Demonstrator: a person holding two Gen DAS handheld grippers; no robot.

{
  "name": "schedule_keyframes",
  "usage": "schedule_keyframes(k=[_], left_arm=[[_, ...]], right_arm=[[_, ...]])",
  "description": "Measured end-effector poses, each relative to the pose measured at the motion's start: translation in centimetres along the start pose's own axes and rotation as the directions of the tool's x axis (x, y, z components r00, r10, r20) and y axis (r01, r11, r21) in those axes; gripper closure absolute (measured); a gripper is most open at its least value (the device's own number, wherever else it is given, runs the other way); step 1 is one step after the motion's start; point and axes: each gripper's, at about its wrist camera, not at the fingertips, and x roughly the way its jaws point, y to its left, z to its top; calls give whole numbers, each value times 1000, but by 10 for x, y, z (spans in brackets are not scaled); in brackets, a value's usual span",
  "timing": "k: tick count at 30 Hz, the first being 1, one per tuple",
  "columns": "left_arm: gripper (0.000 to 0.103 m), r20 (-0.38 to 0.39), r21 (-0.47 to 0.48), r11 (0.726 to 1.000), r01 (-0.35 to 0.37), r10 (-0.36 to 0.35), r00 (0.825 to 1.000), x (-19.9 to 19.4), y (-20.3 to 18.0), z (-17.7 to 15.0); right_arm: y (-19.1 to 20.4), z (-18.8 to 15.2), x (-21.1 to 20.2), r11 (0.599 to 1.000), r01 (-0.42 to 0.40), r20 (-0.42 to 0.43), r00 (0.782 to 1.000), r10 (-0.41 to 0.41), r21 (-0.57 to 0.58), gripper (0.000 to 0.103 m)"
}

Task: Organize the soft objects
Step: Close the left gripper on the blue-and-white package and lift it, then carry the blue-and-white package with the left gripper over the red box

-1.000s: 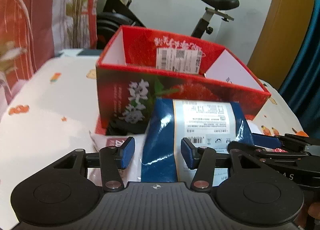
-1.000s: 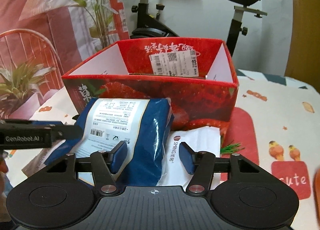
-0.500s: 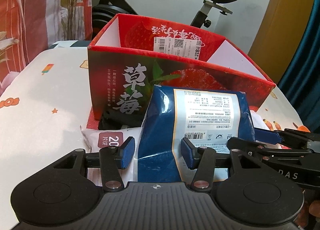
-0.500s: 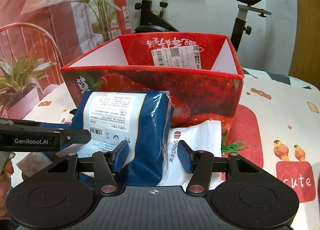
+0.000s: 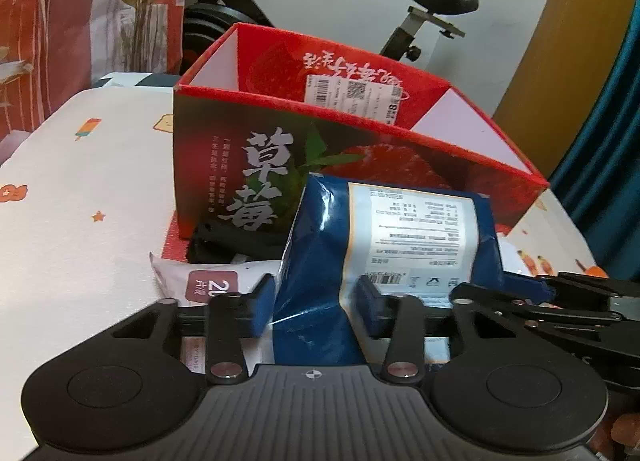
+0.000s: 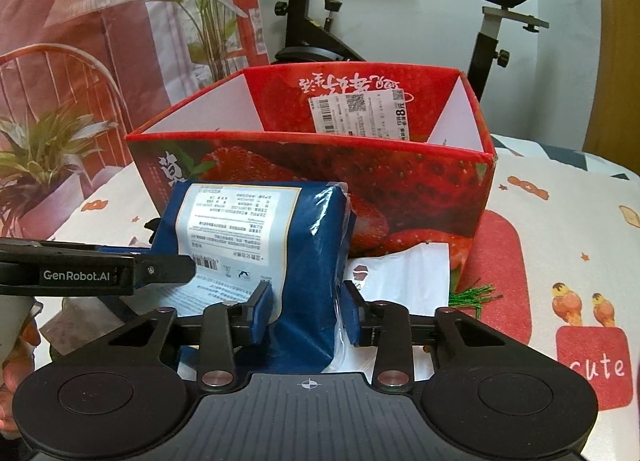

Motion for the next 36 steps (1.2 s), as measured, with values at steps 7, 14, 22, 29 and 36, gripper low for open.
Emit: schedule_keyframes(k=[7,14,22,29,36], left_arm=[[72,6,-5,1000,16,-16,1000,-7,-1,-2],[73,31,-3,1000,28,-28,999,-19,-3,-3],[73,99,16,999,44,-45,994,-42,-9,2],[73,182,90,996,28,-44,982,-59,-19,39],[73,209,70,996,46,-60,976,-53,-16,79]], right_arm=[[5,-2,-7,1000,-3,3,1000,3,-9,83],[8,-2,-17,1000,-1,11,1000,1,-16,87],[18,6,-39,998,1,62,998,2,-57,87],[31,43,-61,987,19,145,989,4,-157,89],[23,93,-56,984,11,167,986,20,-177,89]])
